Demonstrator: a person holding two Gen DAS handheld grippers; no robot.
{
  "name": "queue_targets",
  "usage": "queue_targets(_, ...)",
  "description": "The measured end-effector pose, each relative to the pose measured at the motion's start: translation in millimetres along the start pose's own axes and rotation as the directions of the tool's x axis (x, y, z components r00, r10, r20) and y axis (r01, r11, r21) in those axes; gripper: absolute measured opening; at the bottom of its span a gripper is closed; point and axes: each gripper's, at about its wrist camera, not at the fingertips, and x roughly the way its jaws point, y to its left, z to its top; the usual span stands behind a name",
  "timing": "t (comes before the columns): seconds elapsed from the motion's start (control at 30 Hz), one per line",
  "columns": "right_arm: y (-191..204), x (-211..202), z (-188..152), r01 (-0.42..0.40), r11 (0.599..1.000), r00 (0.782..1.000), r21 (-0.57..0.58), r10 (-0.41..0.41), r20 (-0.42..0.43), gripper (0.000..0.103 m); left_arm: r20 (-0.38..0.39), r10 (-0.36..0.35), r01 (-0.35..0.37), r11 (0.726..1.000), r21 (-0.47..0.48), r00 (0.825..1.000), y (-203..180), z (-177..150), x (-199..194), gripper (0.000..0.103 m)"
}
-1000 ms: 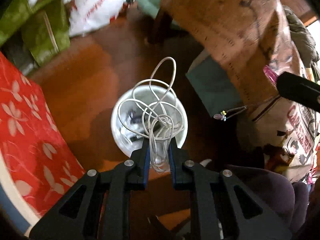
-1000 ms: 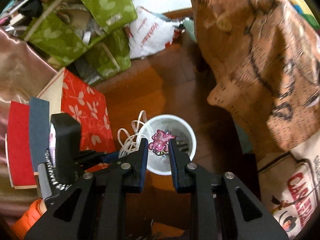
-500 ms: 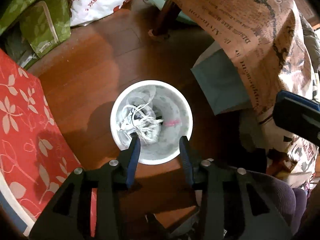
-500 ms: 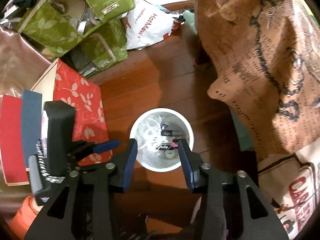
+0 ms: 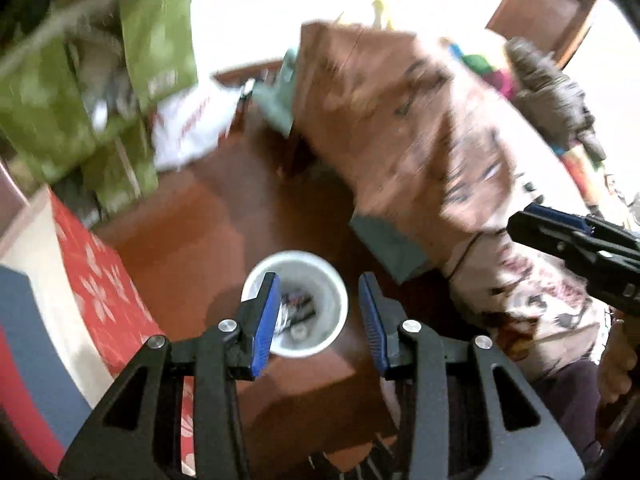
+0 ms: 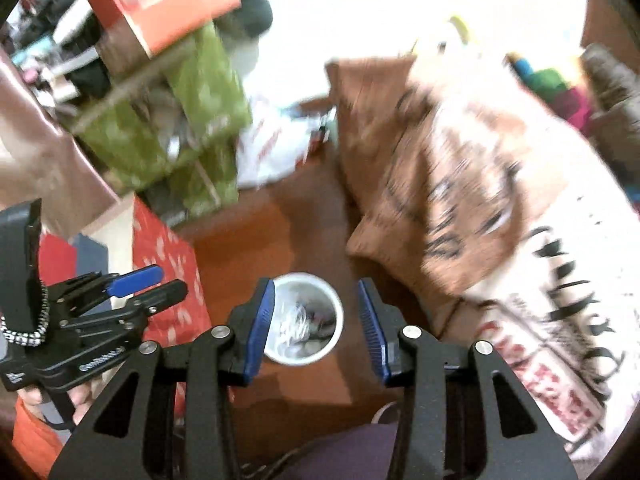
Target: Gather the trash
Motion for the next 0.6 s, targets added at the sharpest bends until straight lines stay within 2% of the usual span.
queue_targets(0.07,2,-41,-2,0.033,0.999,0.995,0.004,-0.033,0.097,0.039,0.075,-0.021,0.019,0.999,0.032,0.997,-15,5,-36,0.04)
queue_targets(0.13,5,-87,-8,0.066,0.998,0.977,0.015,-0.068,0.201,0.039,0.148,-0.043,0.033,0.997,0.069,0.988,-31,7,-72,0.04)
queue_targets(0.23,9,-152,-23,0.112,0.992,0.93,0.05,-0.122,0.347,0.039,0.243,-0.084,0.053,0.99,0.131,0.966,-58,6,-125,0.04)
queue_targets(0.3,10,-185,-34,0.123,0.989,0.898,0.077,-0.143,0.416,0.039,0.299,-0.116,0.067,0.983,0.169,0.947,-75,3,-159,0.04)
queue_targets(0.53,24,-268,-79,0.192,0.96,0.782,0.203,-0.275,0.559,0.039,0.431,-0.23,0.113,0.953,0.281,0.872,-117,-19,-251,0.043)
queue_targets(0.6,28,-281,-91,0.196,0.951,0.764,0.239,-0.301,0.571,0.039,0.459,-0.252,0.108,0.942,0.318,0.852,-125,-30,-274,0.043)
